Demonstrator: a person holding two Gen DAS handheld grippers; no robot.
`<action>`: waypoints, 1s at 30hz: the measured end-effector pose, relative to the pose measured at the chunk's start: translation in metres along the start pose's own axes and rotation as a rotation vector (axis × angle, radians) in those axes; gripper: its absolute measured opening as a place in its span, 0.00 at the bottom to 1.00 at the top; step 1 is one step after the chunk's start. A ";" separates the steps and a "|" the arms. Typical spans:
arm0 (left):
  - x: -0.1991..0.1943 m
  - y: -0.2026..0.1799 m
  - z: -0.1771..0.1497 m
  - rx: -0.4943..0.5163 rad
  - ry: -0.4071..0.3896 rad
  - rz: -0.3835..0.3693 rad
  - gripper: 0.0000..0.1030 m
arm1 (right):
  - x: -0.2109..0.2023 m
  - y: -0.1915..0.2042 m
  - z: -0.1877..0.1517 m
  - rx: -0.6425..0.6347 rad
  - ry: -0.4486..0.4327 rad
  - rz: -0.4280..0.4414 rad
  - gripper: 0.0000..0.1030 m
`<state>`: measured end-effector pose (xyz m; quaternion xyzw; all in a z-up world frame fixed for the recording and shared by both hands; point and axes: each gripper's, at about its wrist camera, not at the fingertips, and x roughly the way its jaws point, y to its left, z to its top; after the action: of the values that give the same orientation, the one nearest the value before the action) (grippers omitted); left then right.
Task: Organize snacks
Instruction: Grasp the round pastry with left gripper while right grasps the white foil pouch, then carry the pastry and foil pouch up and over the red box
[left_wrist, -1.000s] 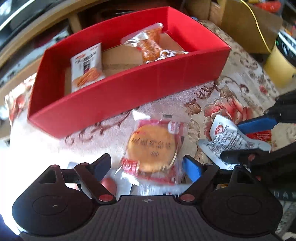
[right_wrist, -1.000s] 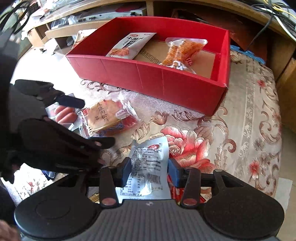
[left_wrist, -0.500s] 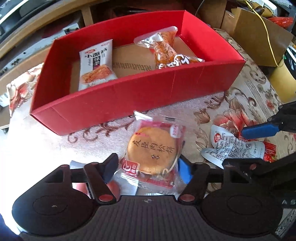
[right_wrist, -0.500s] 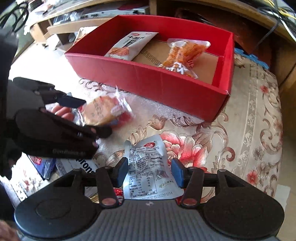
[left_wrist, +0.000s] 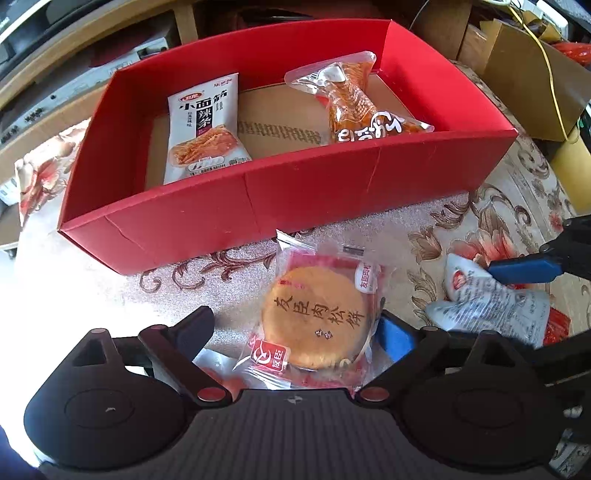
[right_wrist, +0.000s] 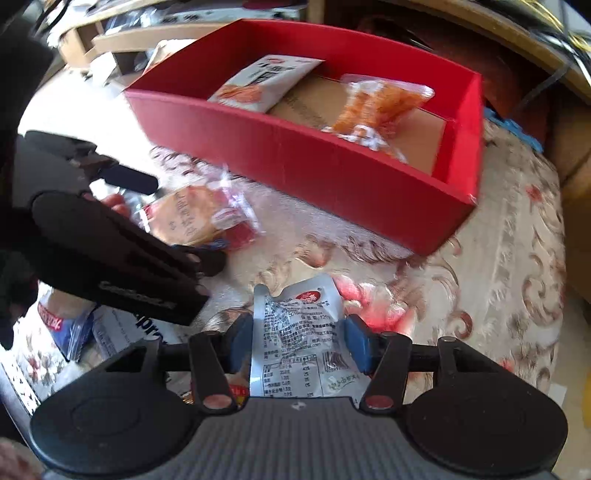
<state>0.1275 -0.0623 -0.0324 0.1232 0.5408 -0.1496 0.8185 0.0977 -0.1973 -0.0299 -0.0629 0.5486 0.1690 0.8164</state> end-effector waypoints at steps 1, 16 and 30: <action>-0.001 0.000 -0.001 0.004 -0.004 -0.007 0.90 | -0.001 -0.003 -0.001 0.016 -0.003 0.006 0.48; -0.018 -0.007 -0.008 -0.004 -0.031 -0.025 0.62 | -0.033 -0.020 -0.008 0.142 -0.090 -0.039 0.47; -0.052 0.004 -0.001 -0.045 -0.097 -0.072 0.62 | -0.053 -0.013 0.006 0.178 -0.178 -0.039 0.47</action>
<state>0.1093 -0.0524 0.0150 0.0779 0.5080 -0.1723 0.8404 0.0891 -0.2184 0.0197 0.0142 0.4853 0.1087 0.8675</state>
